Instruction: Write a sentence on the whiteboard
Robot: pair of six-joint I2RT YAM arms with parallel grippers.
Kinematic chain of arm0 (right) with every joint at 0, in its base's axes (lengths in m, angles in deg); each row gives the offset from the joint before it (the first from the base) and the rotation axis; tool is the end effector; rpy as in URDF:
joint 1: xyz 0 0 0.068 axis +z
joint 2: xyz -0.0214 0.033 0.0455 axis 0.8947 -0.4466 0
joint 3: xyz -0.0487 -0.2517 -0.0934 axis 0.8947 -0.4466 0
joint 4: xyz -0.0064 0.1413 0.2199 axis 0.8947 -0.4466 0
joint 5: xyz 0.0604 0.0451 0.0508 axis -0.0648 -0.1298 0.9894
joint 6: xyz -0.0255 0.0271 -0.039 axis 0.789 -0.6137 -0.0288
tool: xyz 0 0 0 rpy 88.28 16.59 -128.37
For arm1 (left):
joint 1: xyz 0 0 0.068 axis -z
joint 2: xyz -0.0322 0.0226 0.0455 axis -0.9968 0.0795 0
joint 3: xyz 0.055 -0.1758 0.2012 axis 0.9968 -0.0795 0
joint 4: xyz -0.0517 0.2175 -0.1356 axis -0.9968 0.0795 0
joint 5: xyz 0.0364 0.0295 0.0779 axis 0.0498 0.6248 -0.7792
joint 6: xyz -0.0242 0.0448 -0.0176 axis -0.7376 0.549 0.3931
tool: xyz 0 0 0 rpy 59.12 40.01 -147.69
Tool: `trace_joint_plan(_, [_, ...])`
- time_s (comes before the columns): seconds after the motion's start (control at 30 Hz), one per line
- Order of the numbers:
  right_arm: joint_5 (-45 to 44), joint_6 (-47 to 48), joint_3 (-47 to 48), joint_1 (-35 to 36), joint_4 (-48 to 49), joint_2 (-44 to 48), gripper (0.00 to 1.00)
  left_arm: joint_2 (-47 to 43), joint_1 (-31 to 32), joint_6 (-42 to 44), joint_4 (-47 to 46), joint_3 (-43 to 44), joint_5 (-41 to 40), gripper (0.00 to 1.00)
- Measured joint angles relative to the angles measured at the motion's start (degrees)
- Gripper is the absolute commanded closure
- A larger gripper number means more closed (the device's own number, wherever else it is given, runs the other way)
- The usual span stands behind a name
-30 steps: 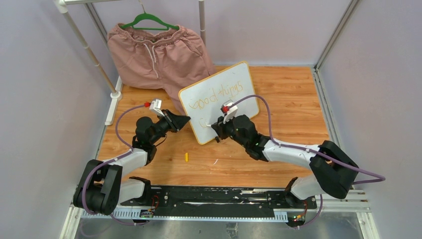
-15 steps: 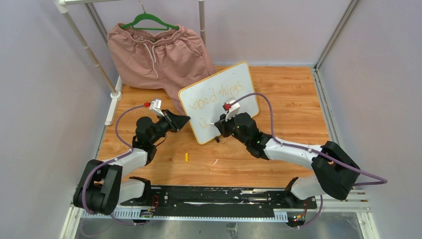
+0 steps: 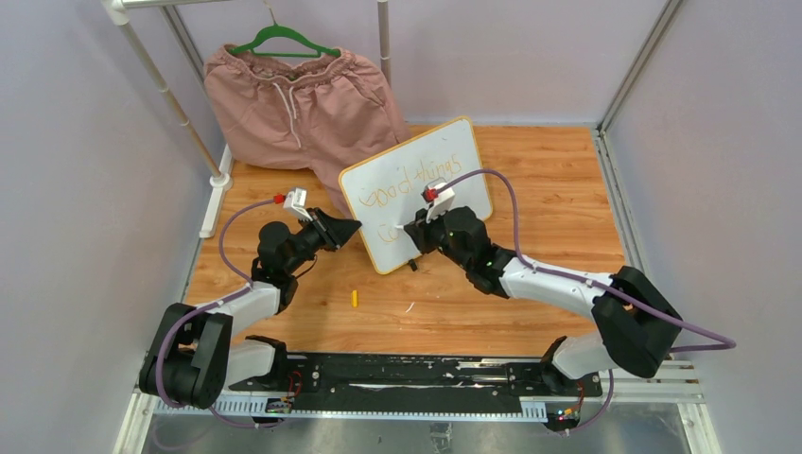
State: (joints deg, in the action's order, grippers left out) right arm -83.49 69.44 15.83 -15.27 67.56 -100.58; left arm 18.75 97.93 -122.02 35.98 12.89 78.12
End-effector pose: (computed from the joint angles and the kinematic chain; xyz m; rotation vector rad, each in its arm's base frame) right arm 0.2102 0.2305 0.2537 -0.4868 1.7082 0.6975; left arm 0.2173 -0.0646 0.1967 -0.0944 1.7410 -1.1255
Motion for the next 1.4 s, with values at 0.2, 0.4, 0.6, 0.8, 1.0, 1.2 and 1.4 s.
trace_joint_plan(0.2, [0.79, -0.02, 0.46, 0.28, 0.15, -0.37, 1.0, 0.0, 0.0, 0.02, 0.02, 0.0, -0.07, 0.82])
trace_joint_plan(0.4, [1.14, -0.04, 0.48, 1.2, 0.55, -0.79, 1.0, 0.0, 0.0, 0.02, 0.04, 0.0, -0.09, 0.82])
trace_joint_plan(0.6, [1.99, -0.07, 0.48, 1.88, 0.72, -1.31, 1.0, 0.0, 0.02, 0.02, 0.04, 0.0, -0.09, 0.82])
trace_joint_plan(0.8, [1.57, -0.09, 0.11, 1.68, 0.31, 0.0, 1.0, 0.0, 0.09, 0.0, -0.02, 0.0, 0.07, 0.82])
trace_joint_plan(1.0, [0.79, -0.31, -1.81, -2.01, 0.04, 6.01, 1.0, 0.0, 0.09, 0.0, -0.02, 0.0, 0.2, 0.82])
trace_joint_plan(1.2, [1.14, -0.5, -2.43, -5.2, 0.15, 6.82, 1.0, 0.0, 0.09, 0.0, -0.02, 0.0, 0.26, 0.82])
trace_joint_plan(1.4, [5.4, -1.09, -2.43, -5.42, 2.43, 4.22, 1.0, 0.0, 0.09, 0.0, -0.02, 0.0, 0.28, 0.82])
